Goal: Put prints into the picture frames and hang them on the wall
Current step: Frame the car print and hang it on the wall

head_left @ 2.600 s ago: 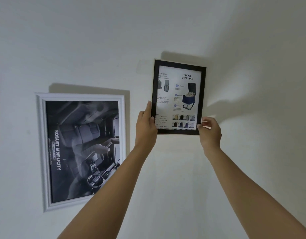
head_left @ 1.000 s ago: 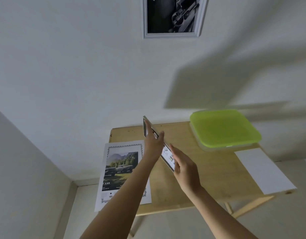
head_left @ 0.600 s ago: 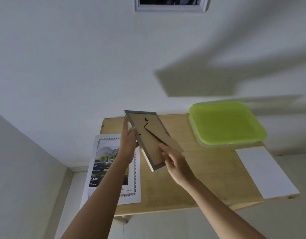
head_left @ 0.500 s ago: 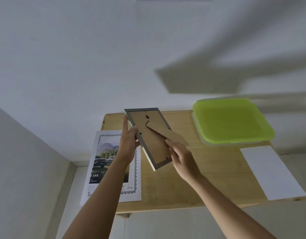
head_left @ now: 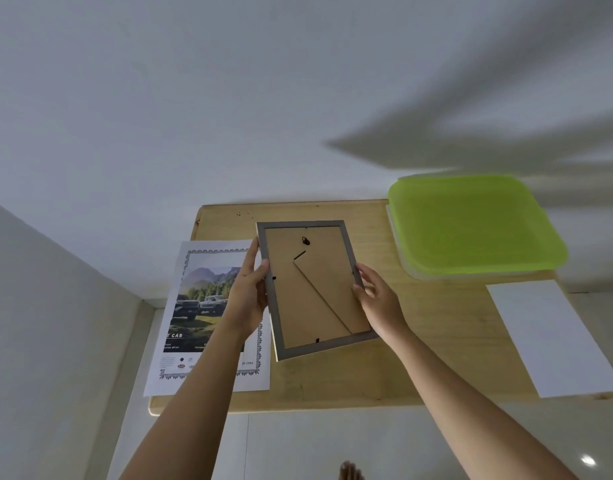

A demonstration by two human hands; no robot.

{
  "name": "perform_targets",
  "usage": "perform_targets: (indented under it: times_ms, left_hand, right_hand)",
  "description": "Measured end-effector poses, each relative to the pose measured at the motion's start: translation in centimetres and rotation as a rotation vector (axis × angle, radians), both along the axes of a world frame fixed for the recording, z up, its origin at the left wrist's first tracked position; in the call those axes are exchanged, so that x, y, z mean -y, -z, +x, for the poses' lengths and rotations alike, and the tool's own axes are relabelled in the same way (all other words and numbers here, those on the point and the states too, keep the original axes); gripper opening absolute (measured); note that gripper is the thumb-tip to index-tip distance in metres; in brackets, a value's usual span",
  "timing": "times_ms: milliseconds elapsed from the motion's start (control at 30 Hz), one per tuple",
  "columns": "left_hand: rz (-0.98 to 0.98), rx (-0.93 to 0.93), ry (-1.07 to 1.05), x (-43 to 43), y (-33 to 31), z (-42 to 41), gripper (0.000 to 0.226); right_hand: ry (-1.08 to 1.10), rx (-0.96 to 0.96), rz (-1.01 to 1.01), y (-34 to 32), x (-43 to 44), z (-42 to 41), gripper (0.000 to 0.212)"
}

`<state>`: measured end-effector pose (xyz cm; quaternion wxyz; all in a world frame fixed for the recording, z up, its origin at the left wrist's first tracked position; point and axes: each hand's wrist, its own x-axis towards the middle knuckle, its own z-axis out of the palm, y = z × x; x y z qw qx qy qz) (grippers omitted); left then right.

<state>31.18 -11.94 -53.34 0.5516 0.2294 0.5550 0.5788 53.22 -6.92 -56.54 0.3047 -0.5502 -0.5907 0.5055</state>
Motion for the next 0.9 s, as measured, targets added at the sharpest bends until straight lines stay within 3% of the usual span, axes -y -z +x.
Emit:
perform_targets:
  times_ms: [167,433,633,900]
  left_hand:
    - [-0.045,-0.060,0.007,0.3,1.3,1.4,0.045]
    - [-0.166,-0.304,-0.076,2.1,4.7,5.5,0.044]
    - [-0.206,-0.485,0.002,2.1,6.7,6.8,0.044]
    - [-0.158,-0.569,-0.037,3.0,7.7,7.5,0.040]
  right_hand:
    - [0.183,-0.184,-0.100,0.7,0.5,0.7,0.039]
    - [0.308,-0.114,-0.097,2.2,3.0,3.2,0.039]
    - [0.348,0.041,-0.066,3.6,4.3,4.6,0.037]
    - [0.281,0.284,0.097,4.1,4.5,5.3,0.039]
